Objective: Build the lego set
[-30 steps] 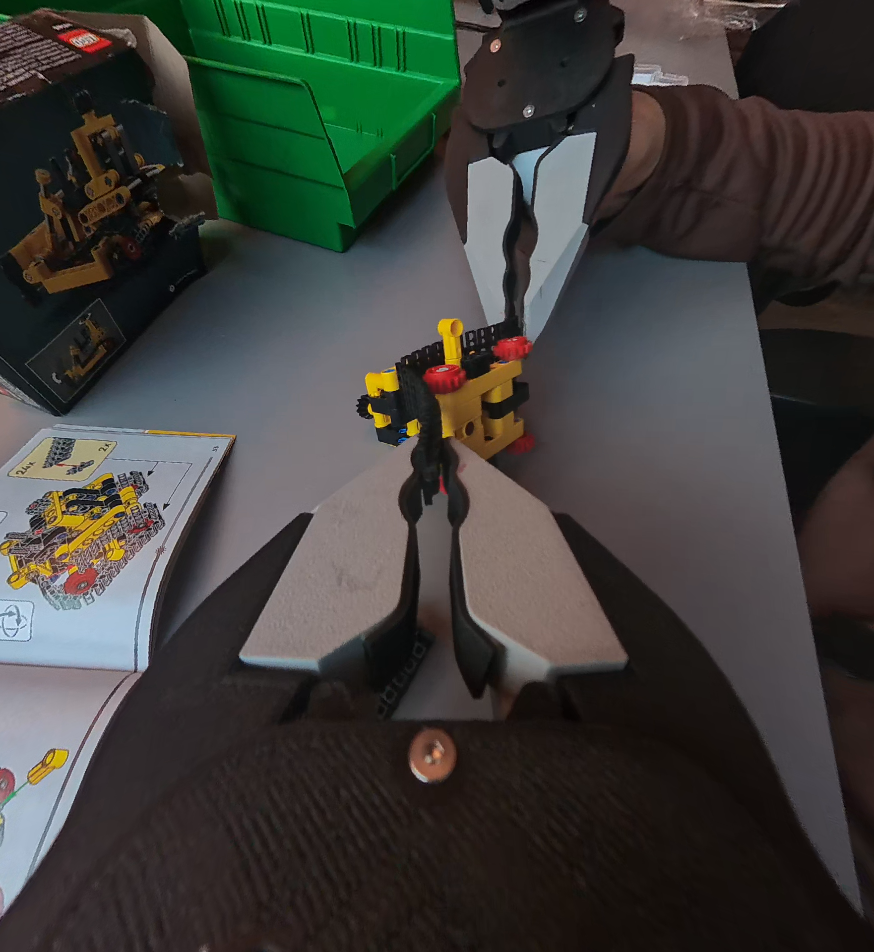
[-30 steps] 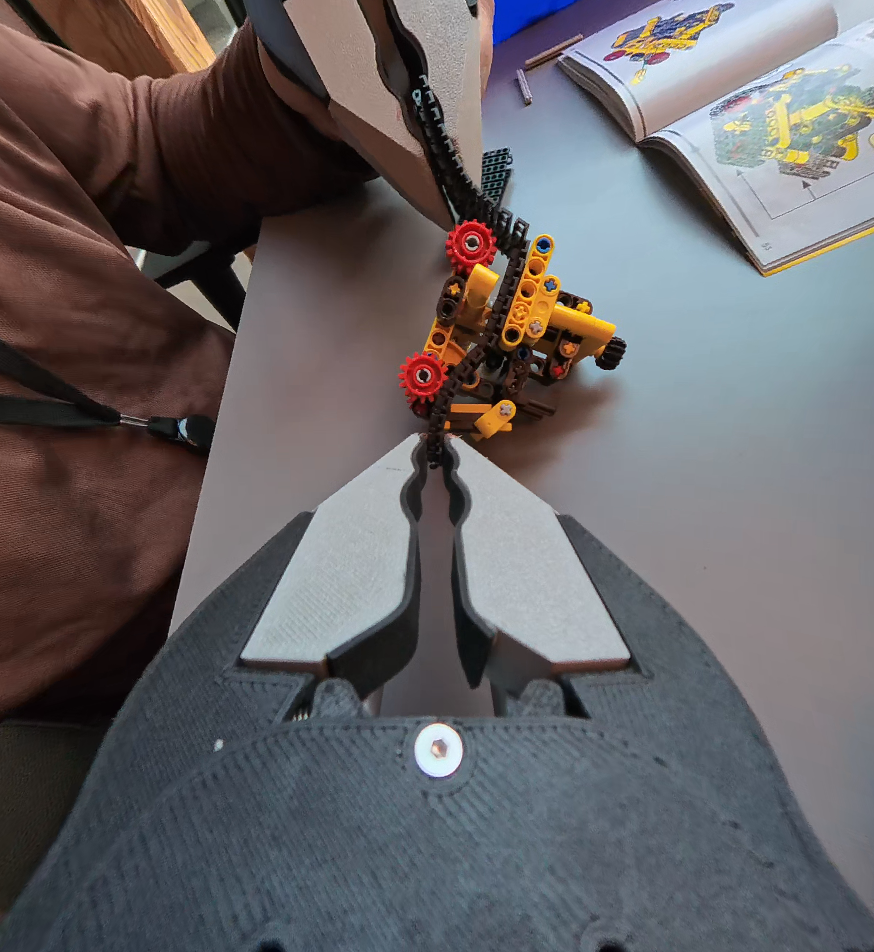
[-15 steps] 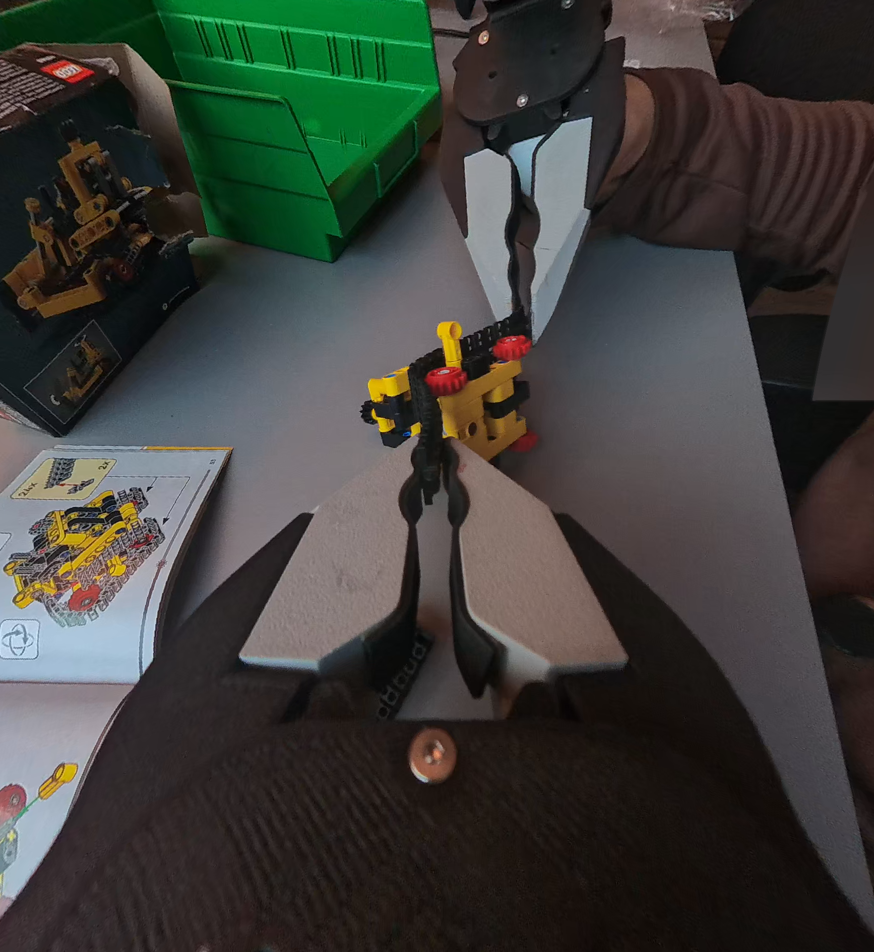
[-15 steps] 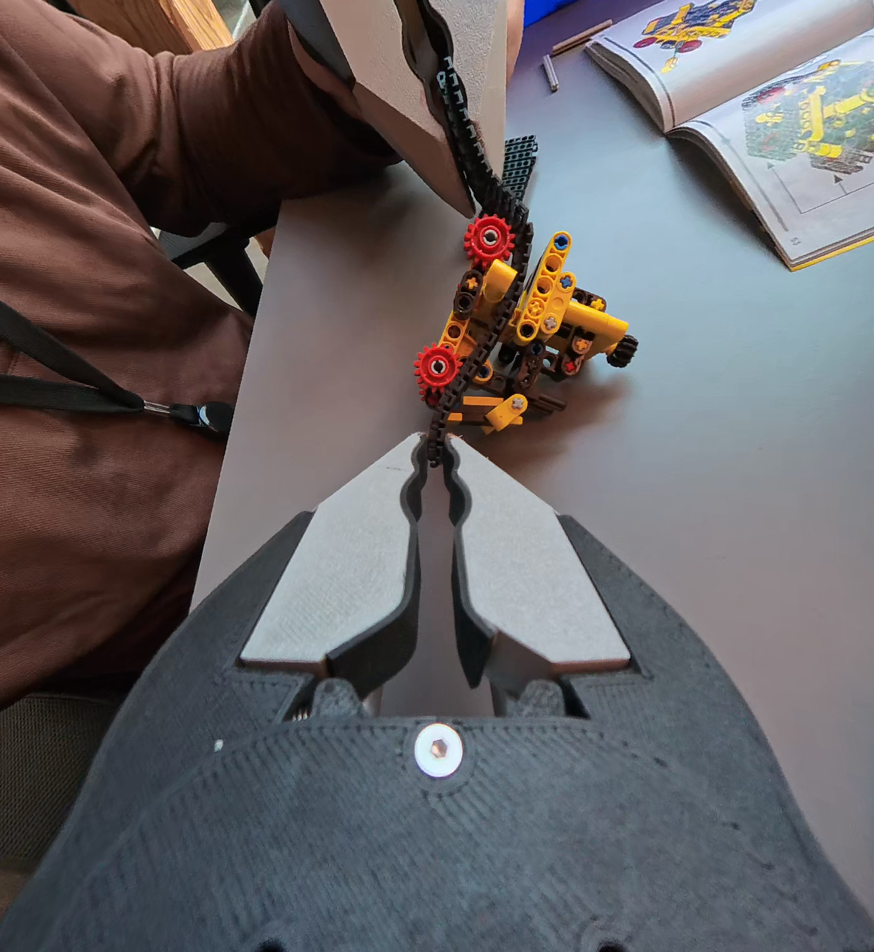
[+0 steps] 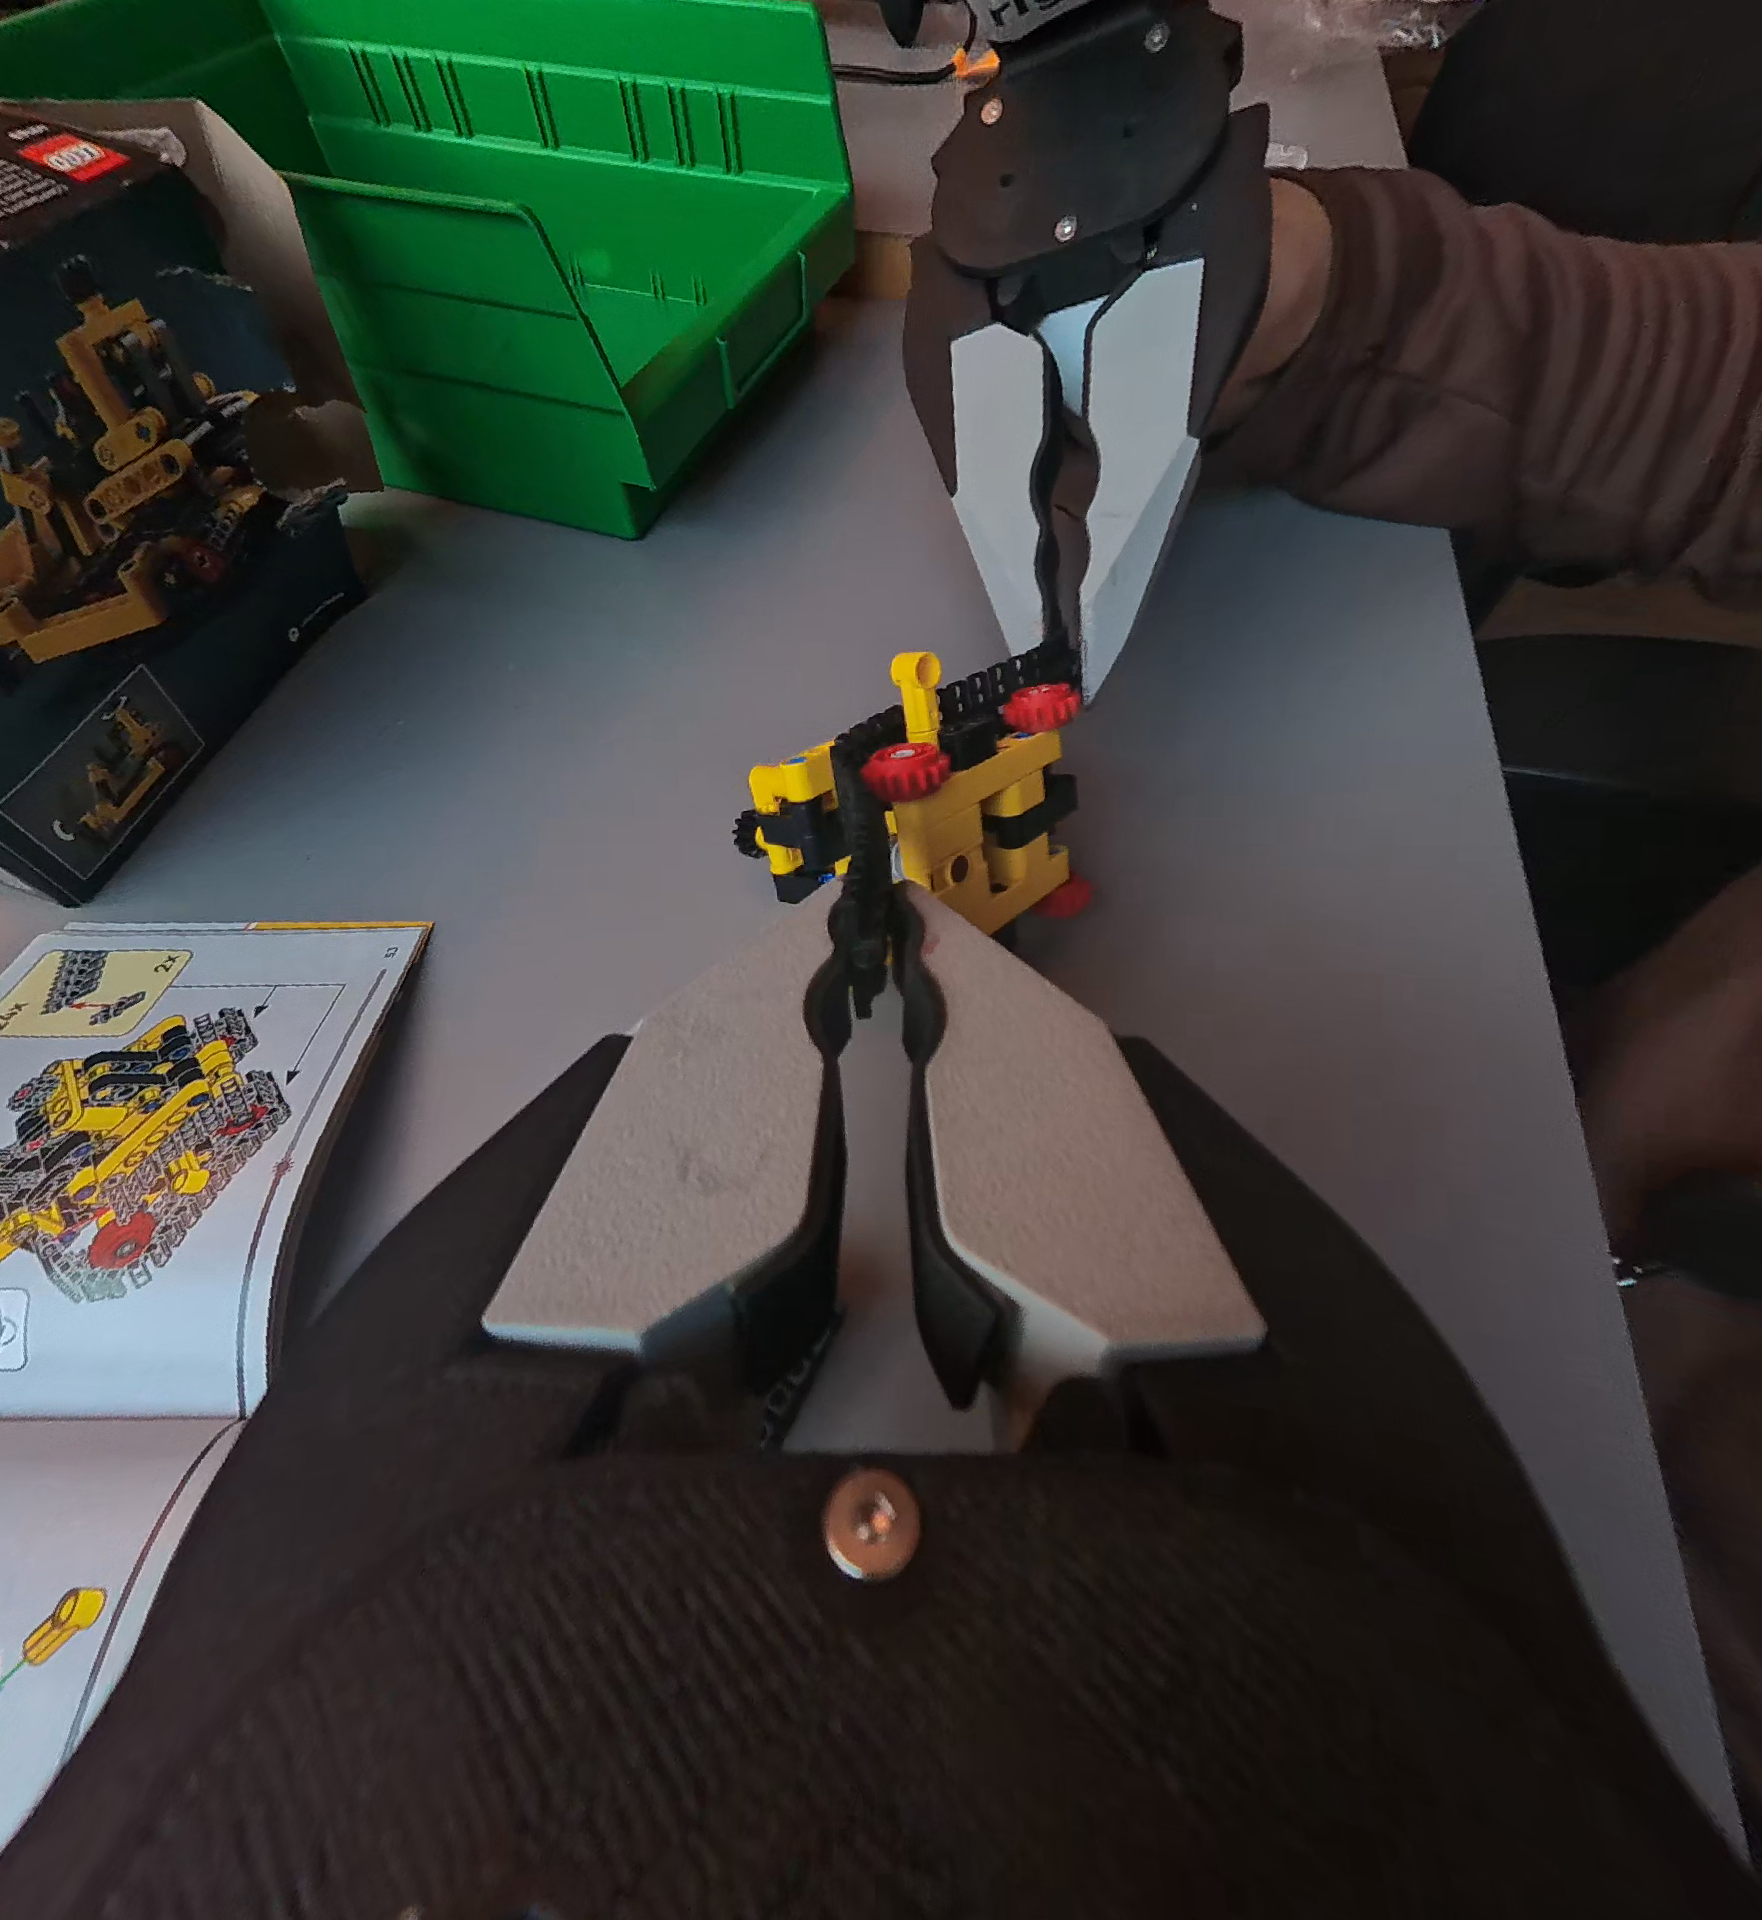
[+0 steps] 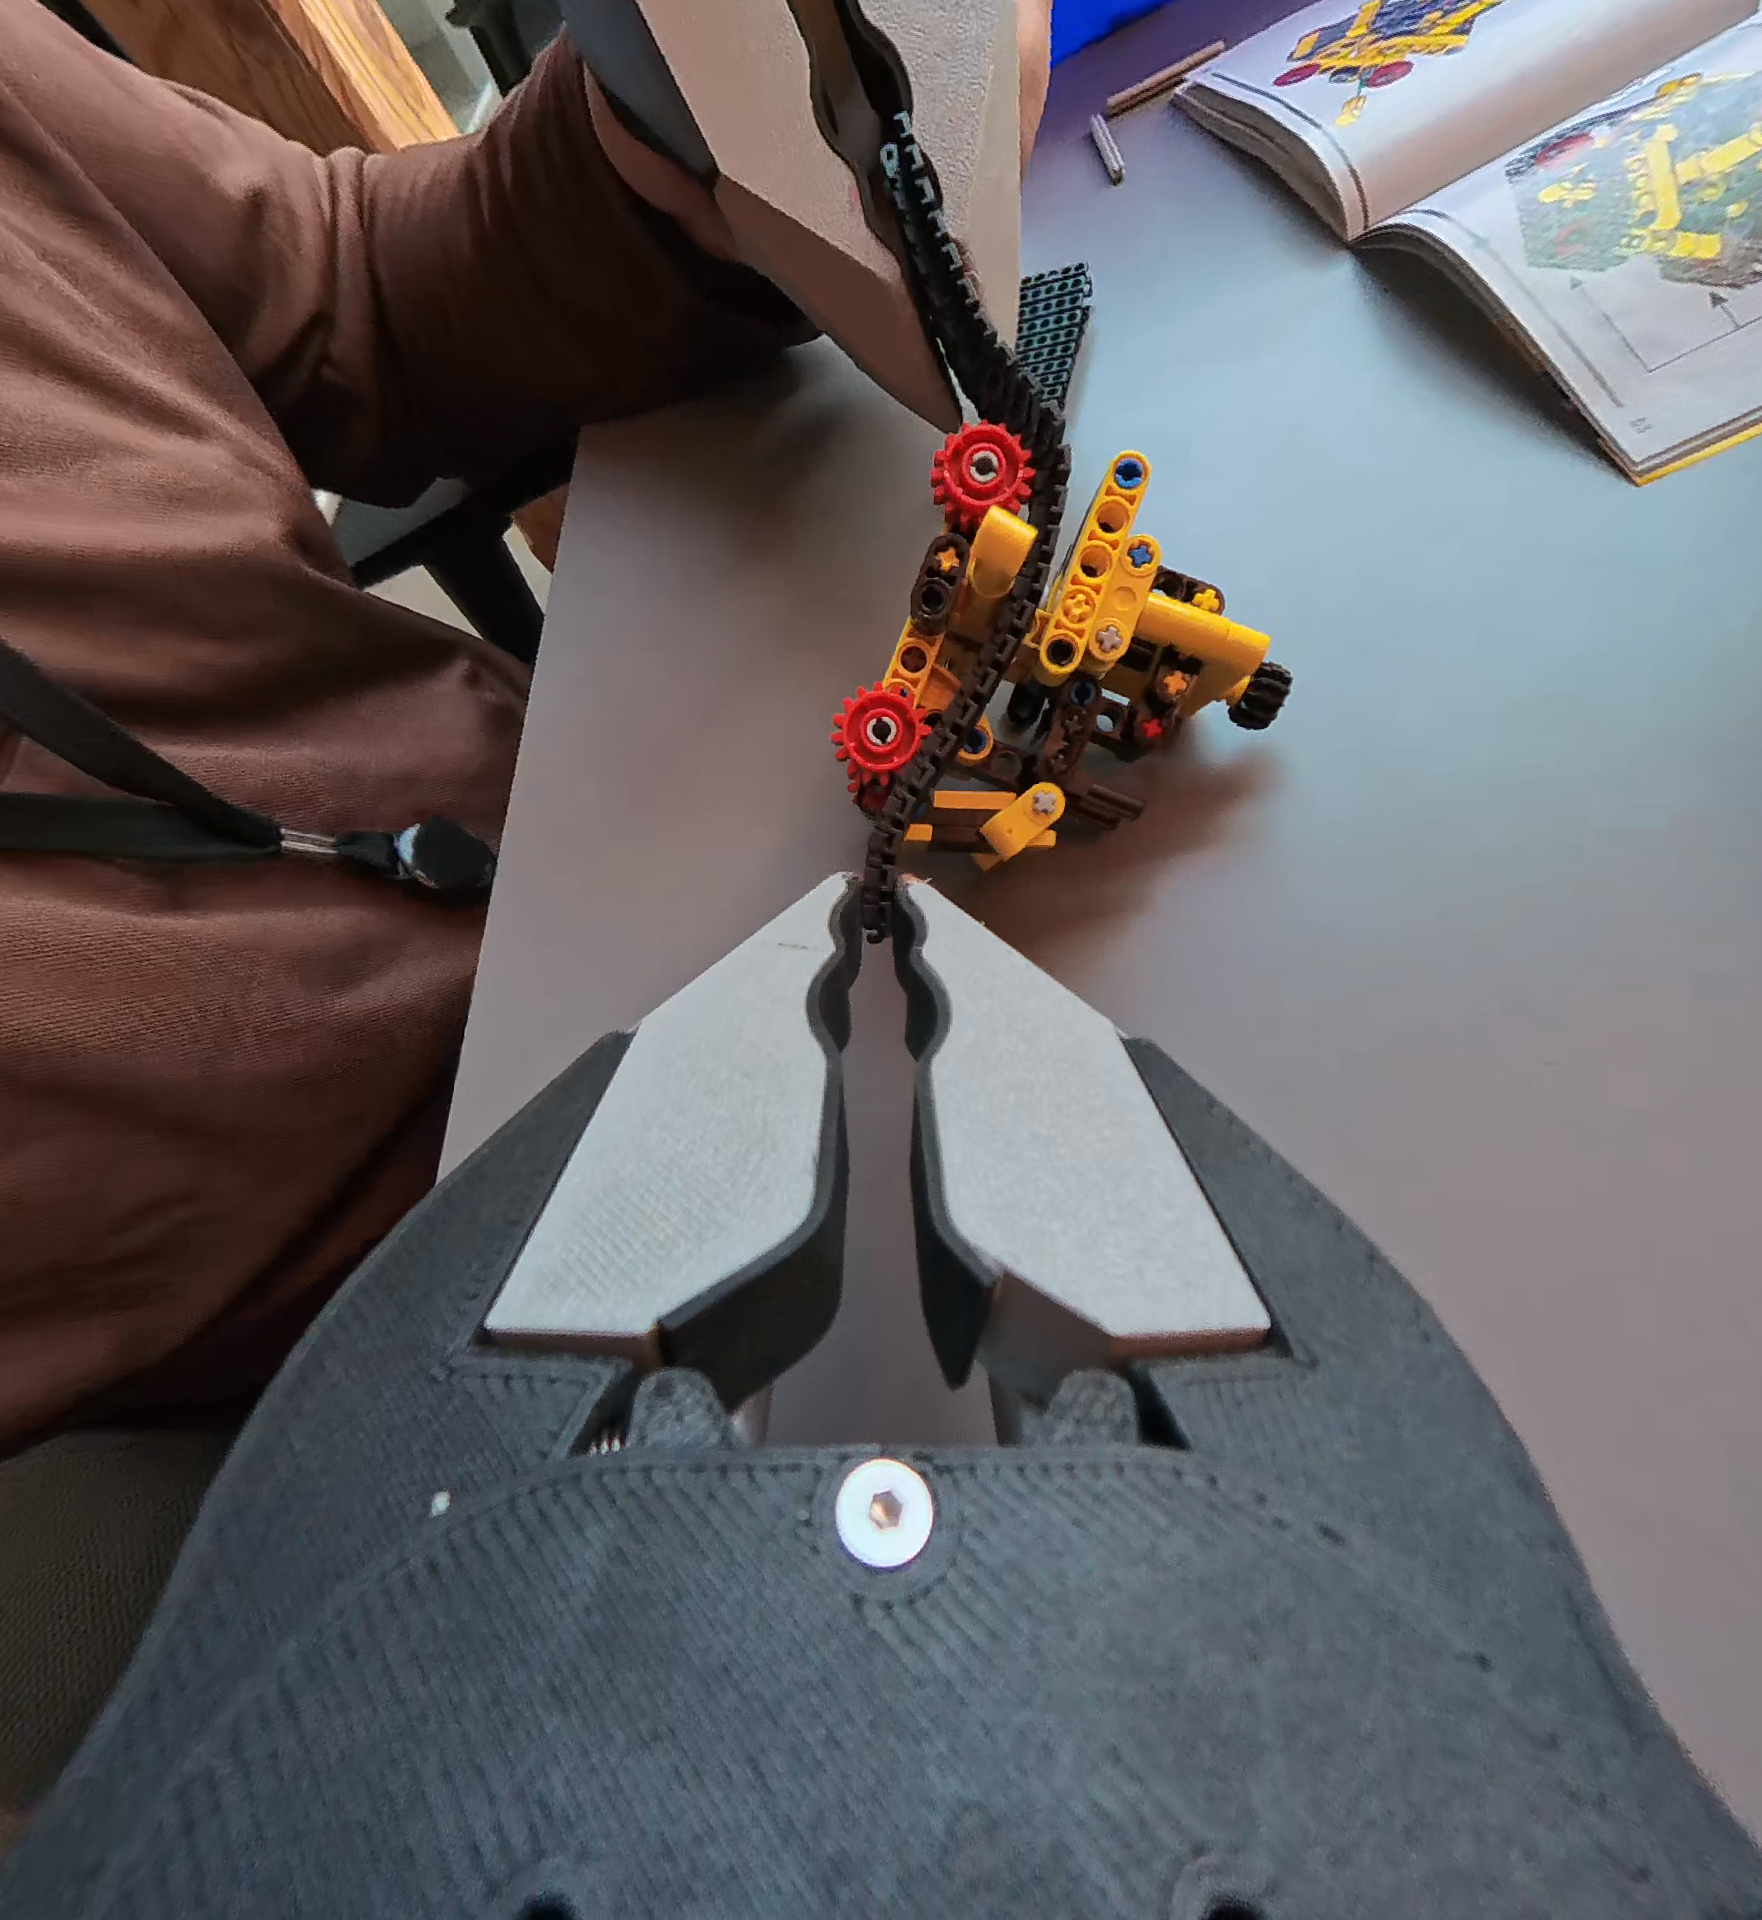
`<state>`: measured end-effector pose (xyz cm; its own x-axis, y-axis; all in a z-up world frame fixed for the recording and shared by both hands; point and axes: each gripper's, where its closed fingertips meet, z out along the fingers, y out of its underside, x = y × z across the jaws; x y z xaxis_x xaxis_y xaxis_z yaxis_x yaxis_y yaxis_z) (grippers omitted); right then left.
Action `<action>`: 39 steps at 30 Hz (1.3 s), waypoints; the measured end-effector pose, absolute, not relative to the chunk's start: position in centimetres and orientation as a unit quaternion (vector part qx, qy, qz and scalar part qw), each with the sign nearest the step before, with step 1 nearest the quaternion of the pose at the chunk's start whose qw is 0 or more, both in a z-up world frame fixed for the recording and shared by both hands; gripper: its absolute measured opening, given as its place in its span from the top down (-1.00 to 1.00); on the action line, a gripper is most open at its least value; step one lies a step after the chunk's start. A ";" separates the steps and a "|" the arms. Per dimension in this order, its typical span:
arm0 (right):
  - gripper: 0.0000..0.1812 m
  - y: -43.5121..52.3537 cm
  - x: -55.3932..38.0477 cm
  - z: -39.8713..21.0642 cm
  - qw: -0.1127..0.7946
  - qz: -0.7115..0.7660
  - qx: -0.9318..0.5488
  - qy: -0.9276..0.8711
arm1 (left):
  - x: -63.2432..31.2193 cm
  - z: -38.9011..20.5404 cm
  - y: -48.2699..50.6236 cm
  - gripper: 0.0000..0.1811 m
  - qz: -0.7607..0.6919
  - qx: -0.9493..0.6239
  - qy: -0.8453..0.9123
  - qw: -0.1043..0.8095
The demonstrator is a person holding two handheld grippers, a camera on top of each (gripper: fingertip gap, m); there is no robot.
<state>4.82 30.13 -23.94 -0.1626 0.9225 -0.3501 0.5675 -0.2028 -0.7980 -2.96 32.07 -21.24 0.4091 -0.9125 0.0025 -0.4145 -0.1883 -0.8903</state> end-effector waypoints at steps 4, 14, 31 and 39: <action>0.98 30.2 4.9 -24.0 0.210 0.459 -0.628 -0.593 | -2.9 -21.2 32.0 1.00 -0.284 -0.716 0.463 0.439; 0.98 30.2 5.1 -23.7 0.265 0.435 -0.659 -0.553 | -2.7 -21.2 31.8 1.00 -0.269 -0.713 0.470 0.446; 0.98 28.9 5.0 -22.7 0.300 0.417 -0.699 -0.498 | -2.3 -21.0 30.9 1.00 -0.243 -0.701 0.487 0.461; 0.98 28.4 4.6 -22.5 0.303 0.418 -0.696 -0.499 | -1.9 -21.0 30.6 1.00 -0.230 -0.693 0.502 0.464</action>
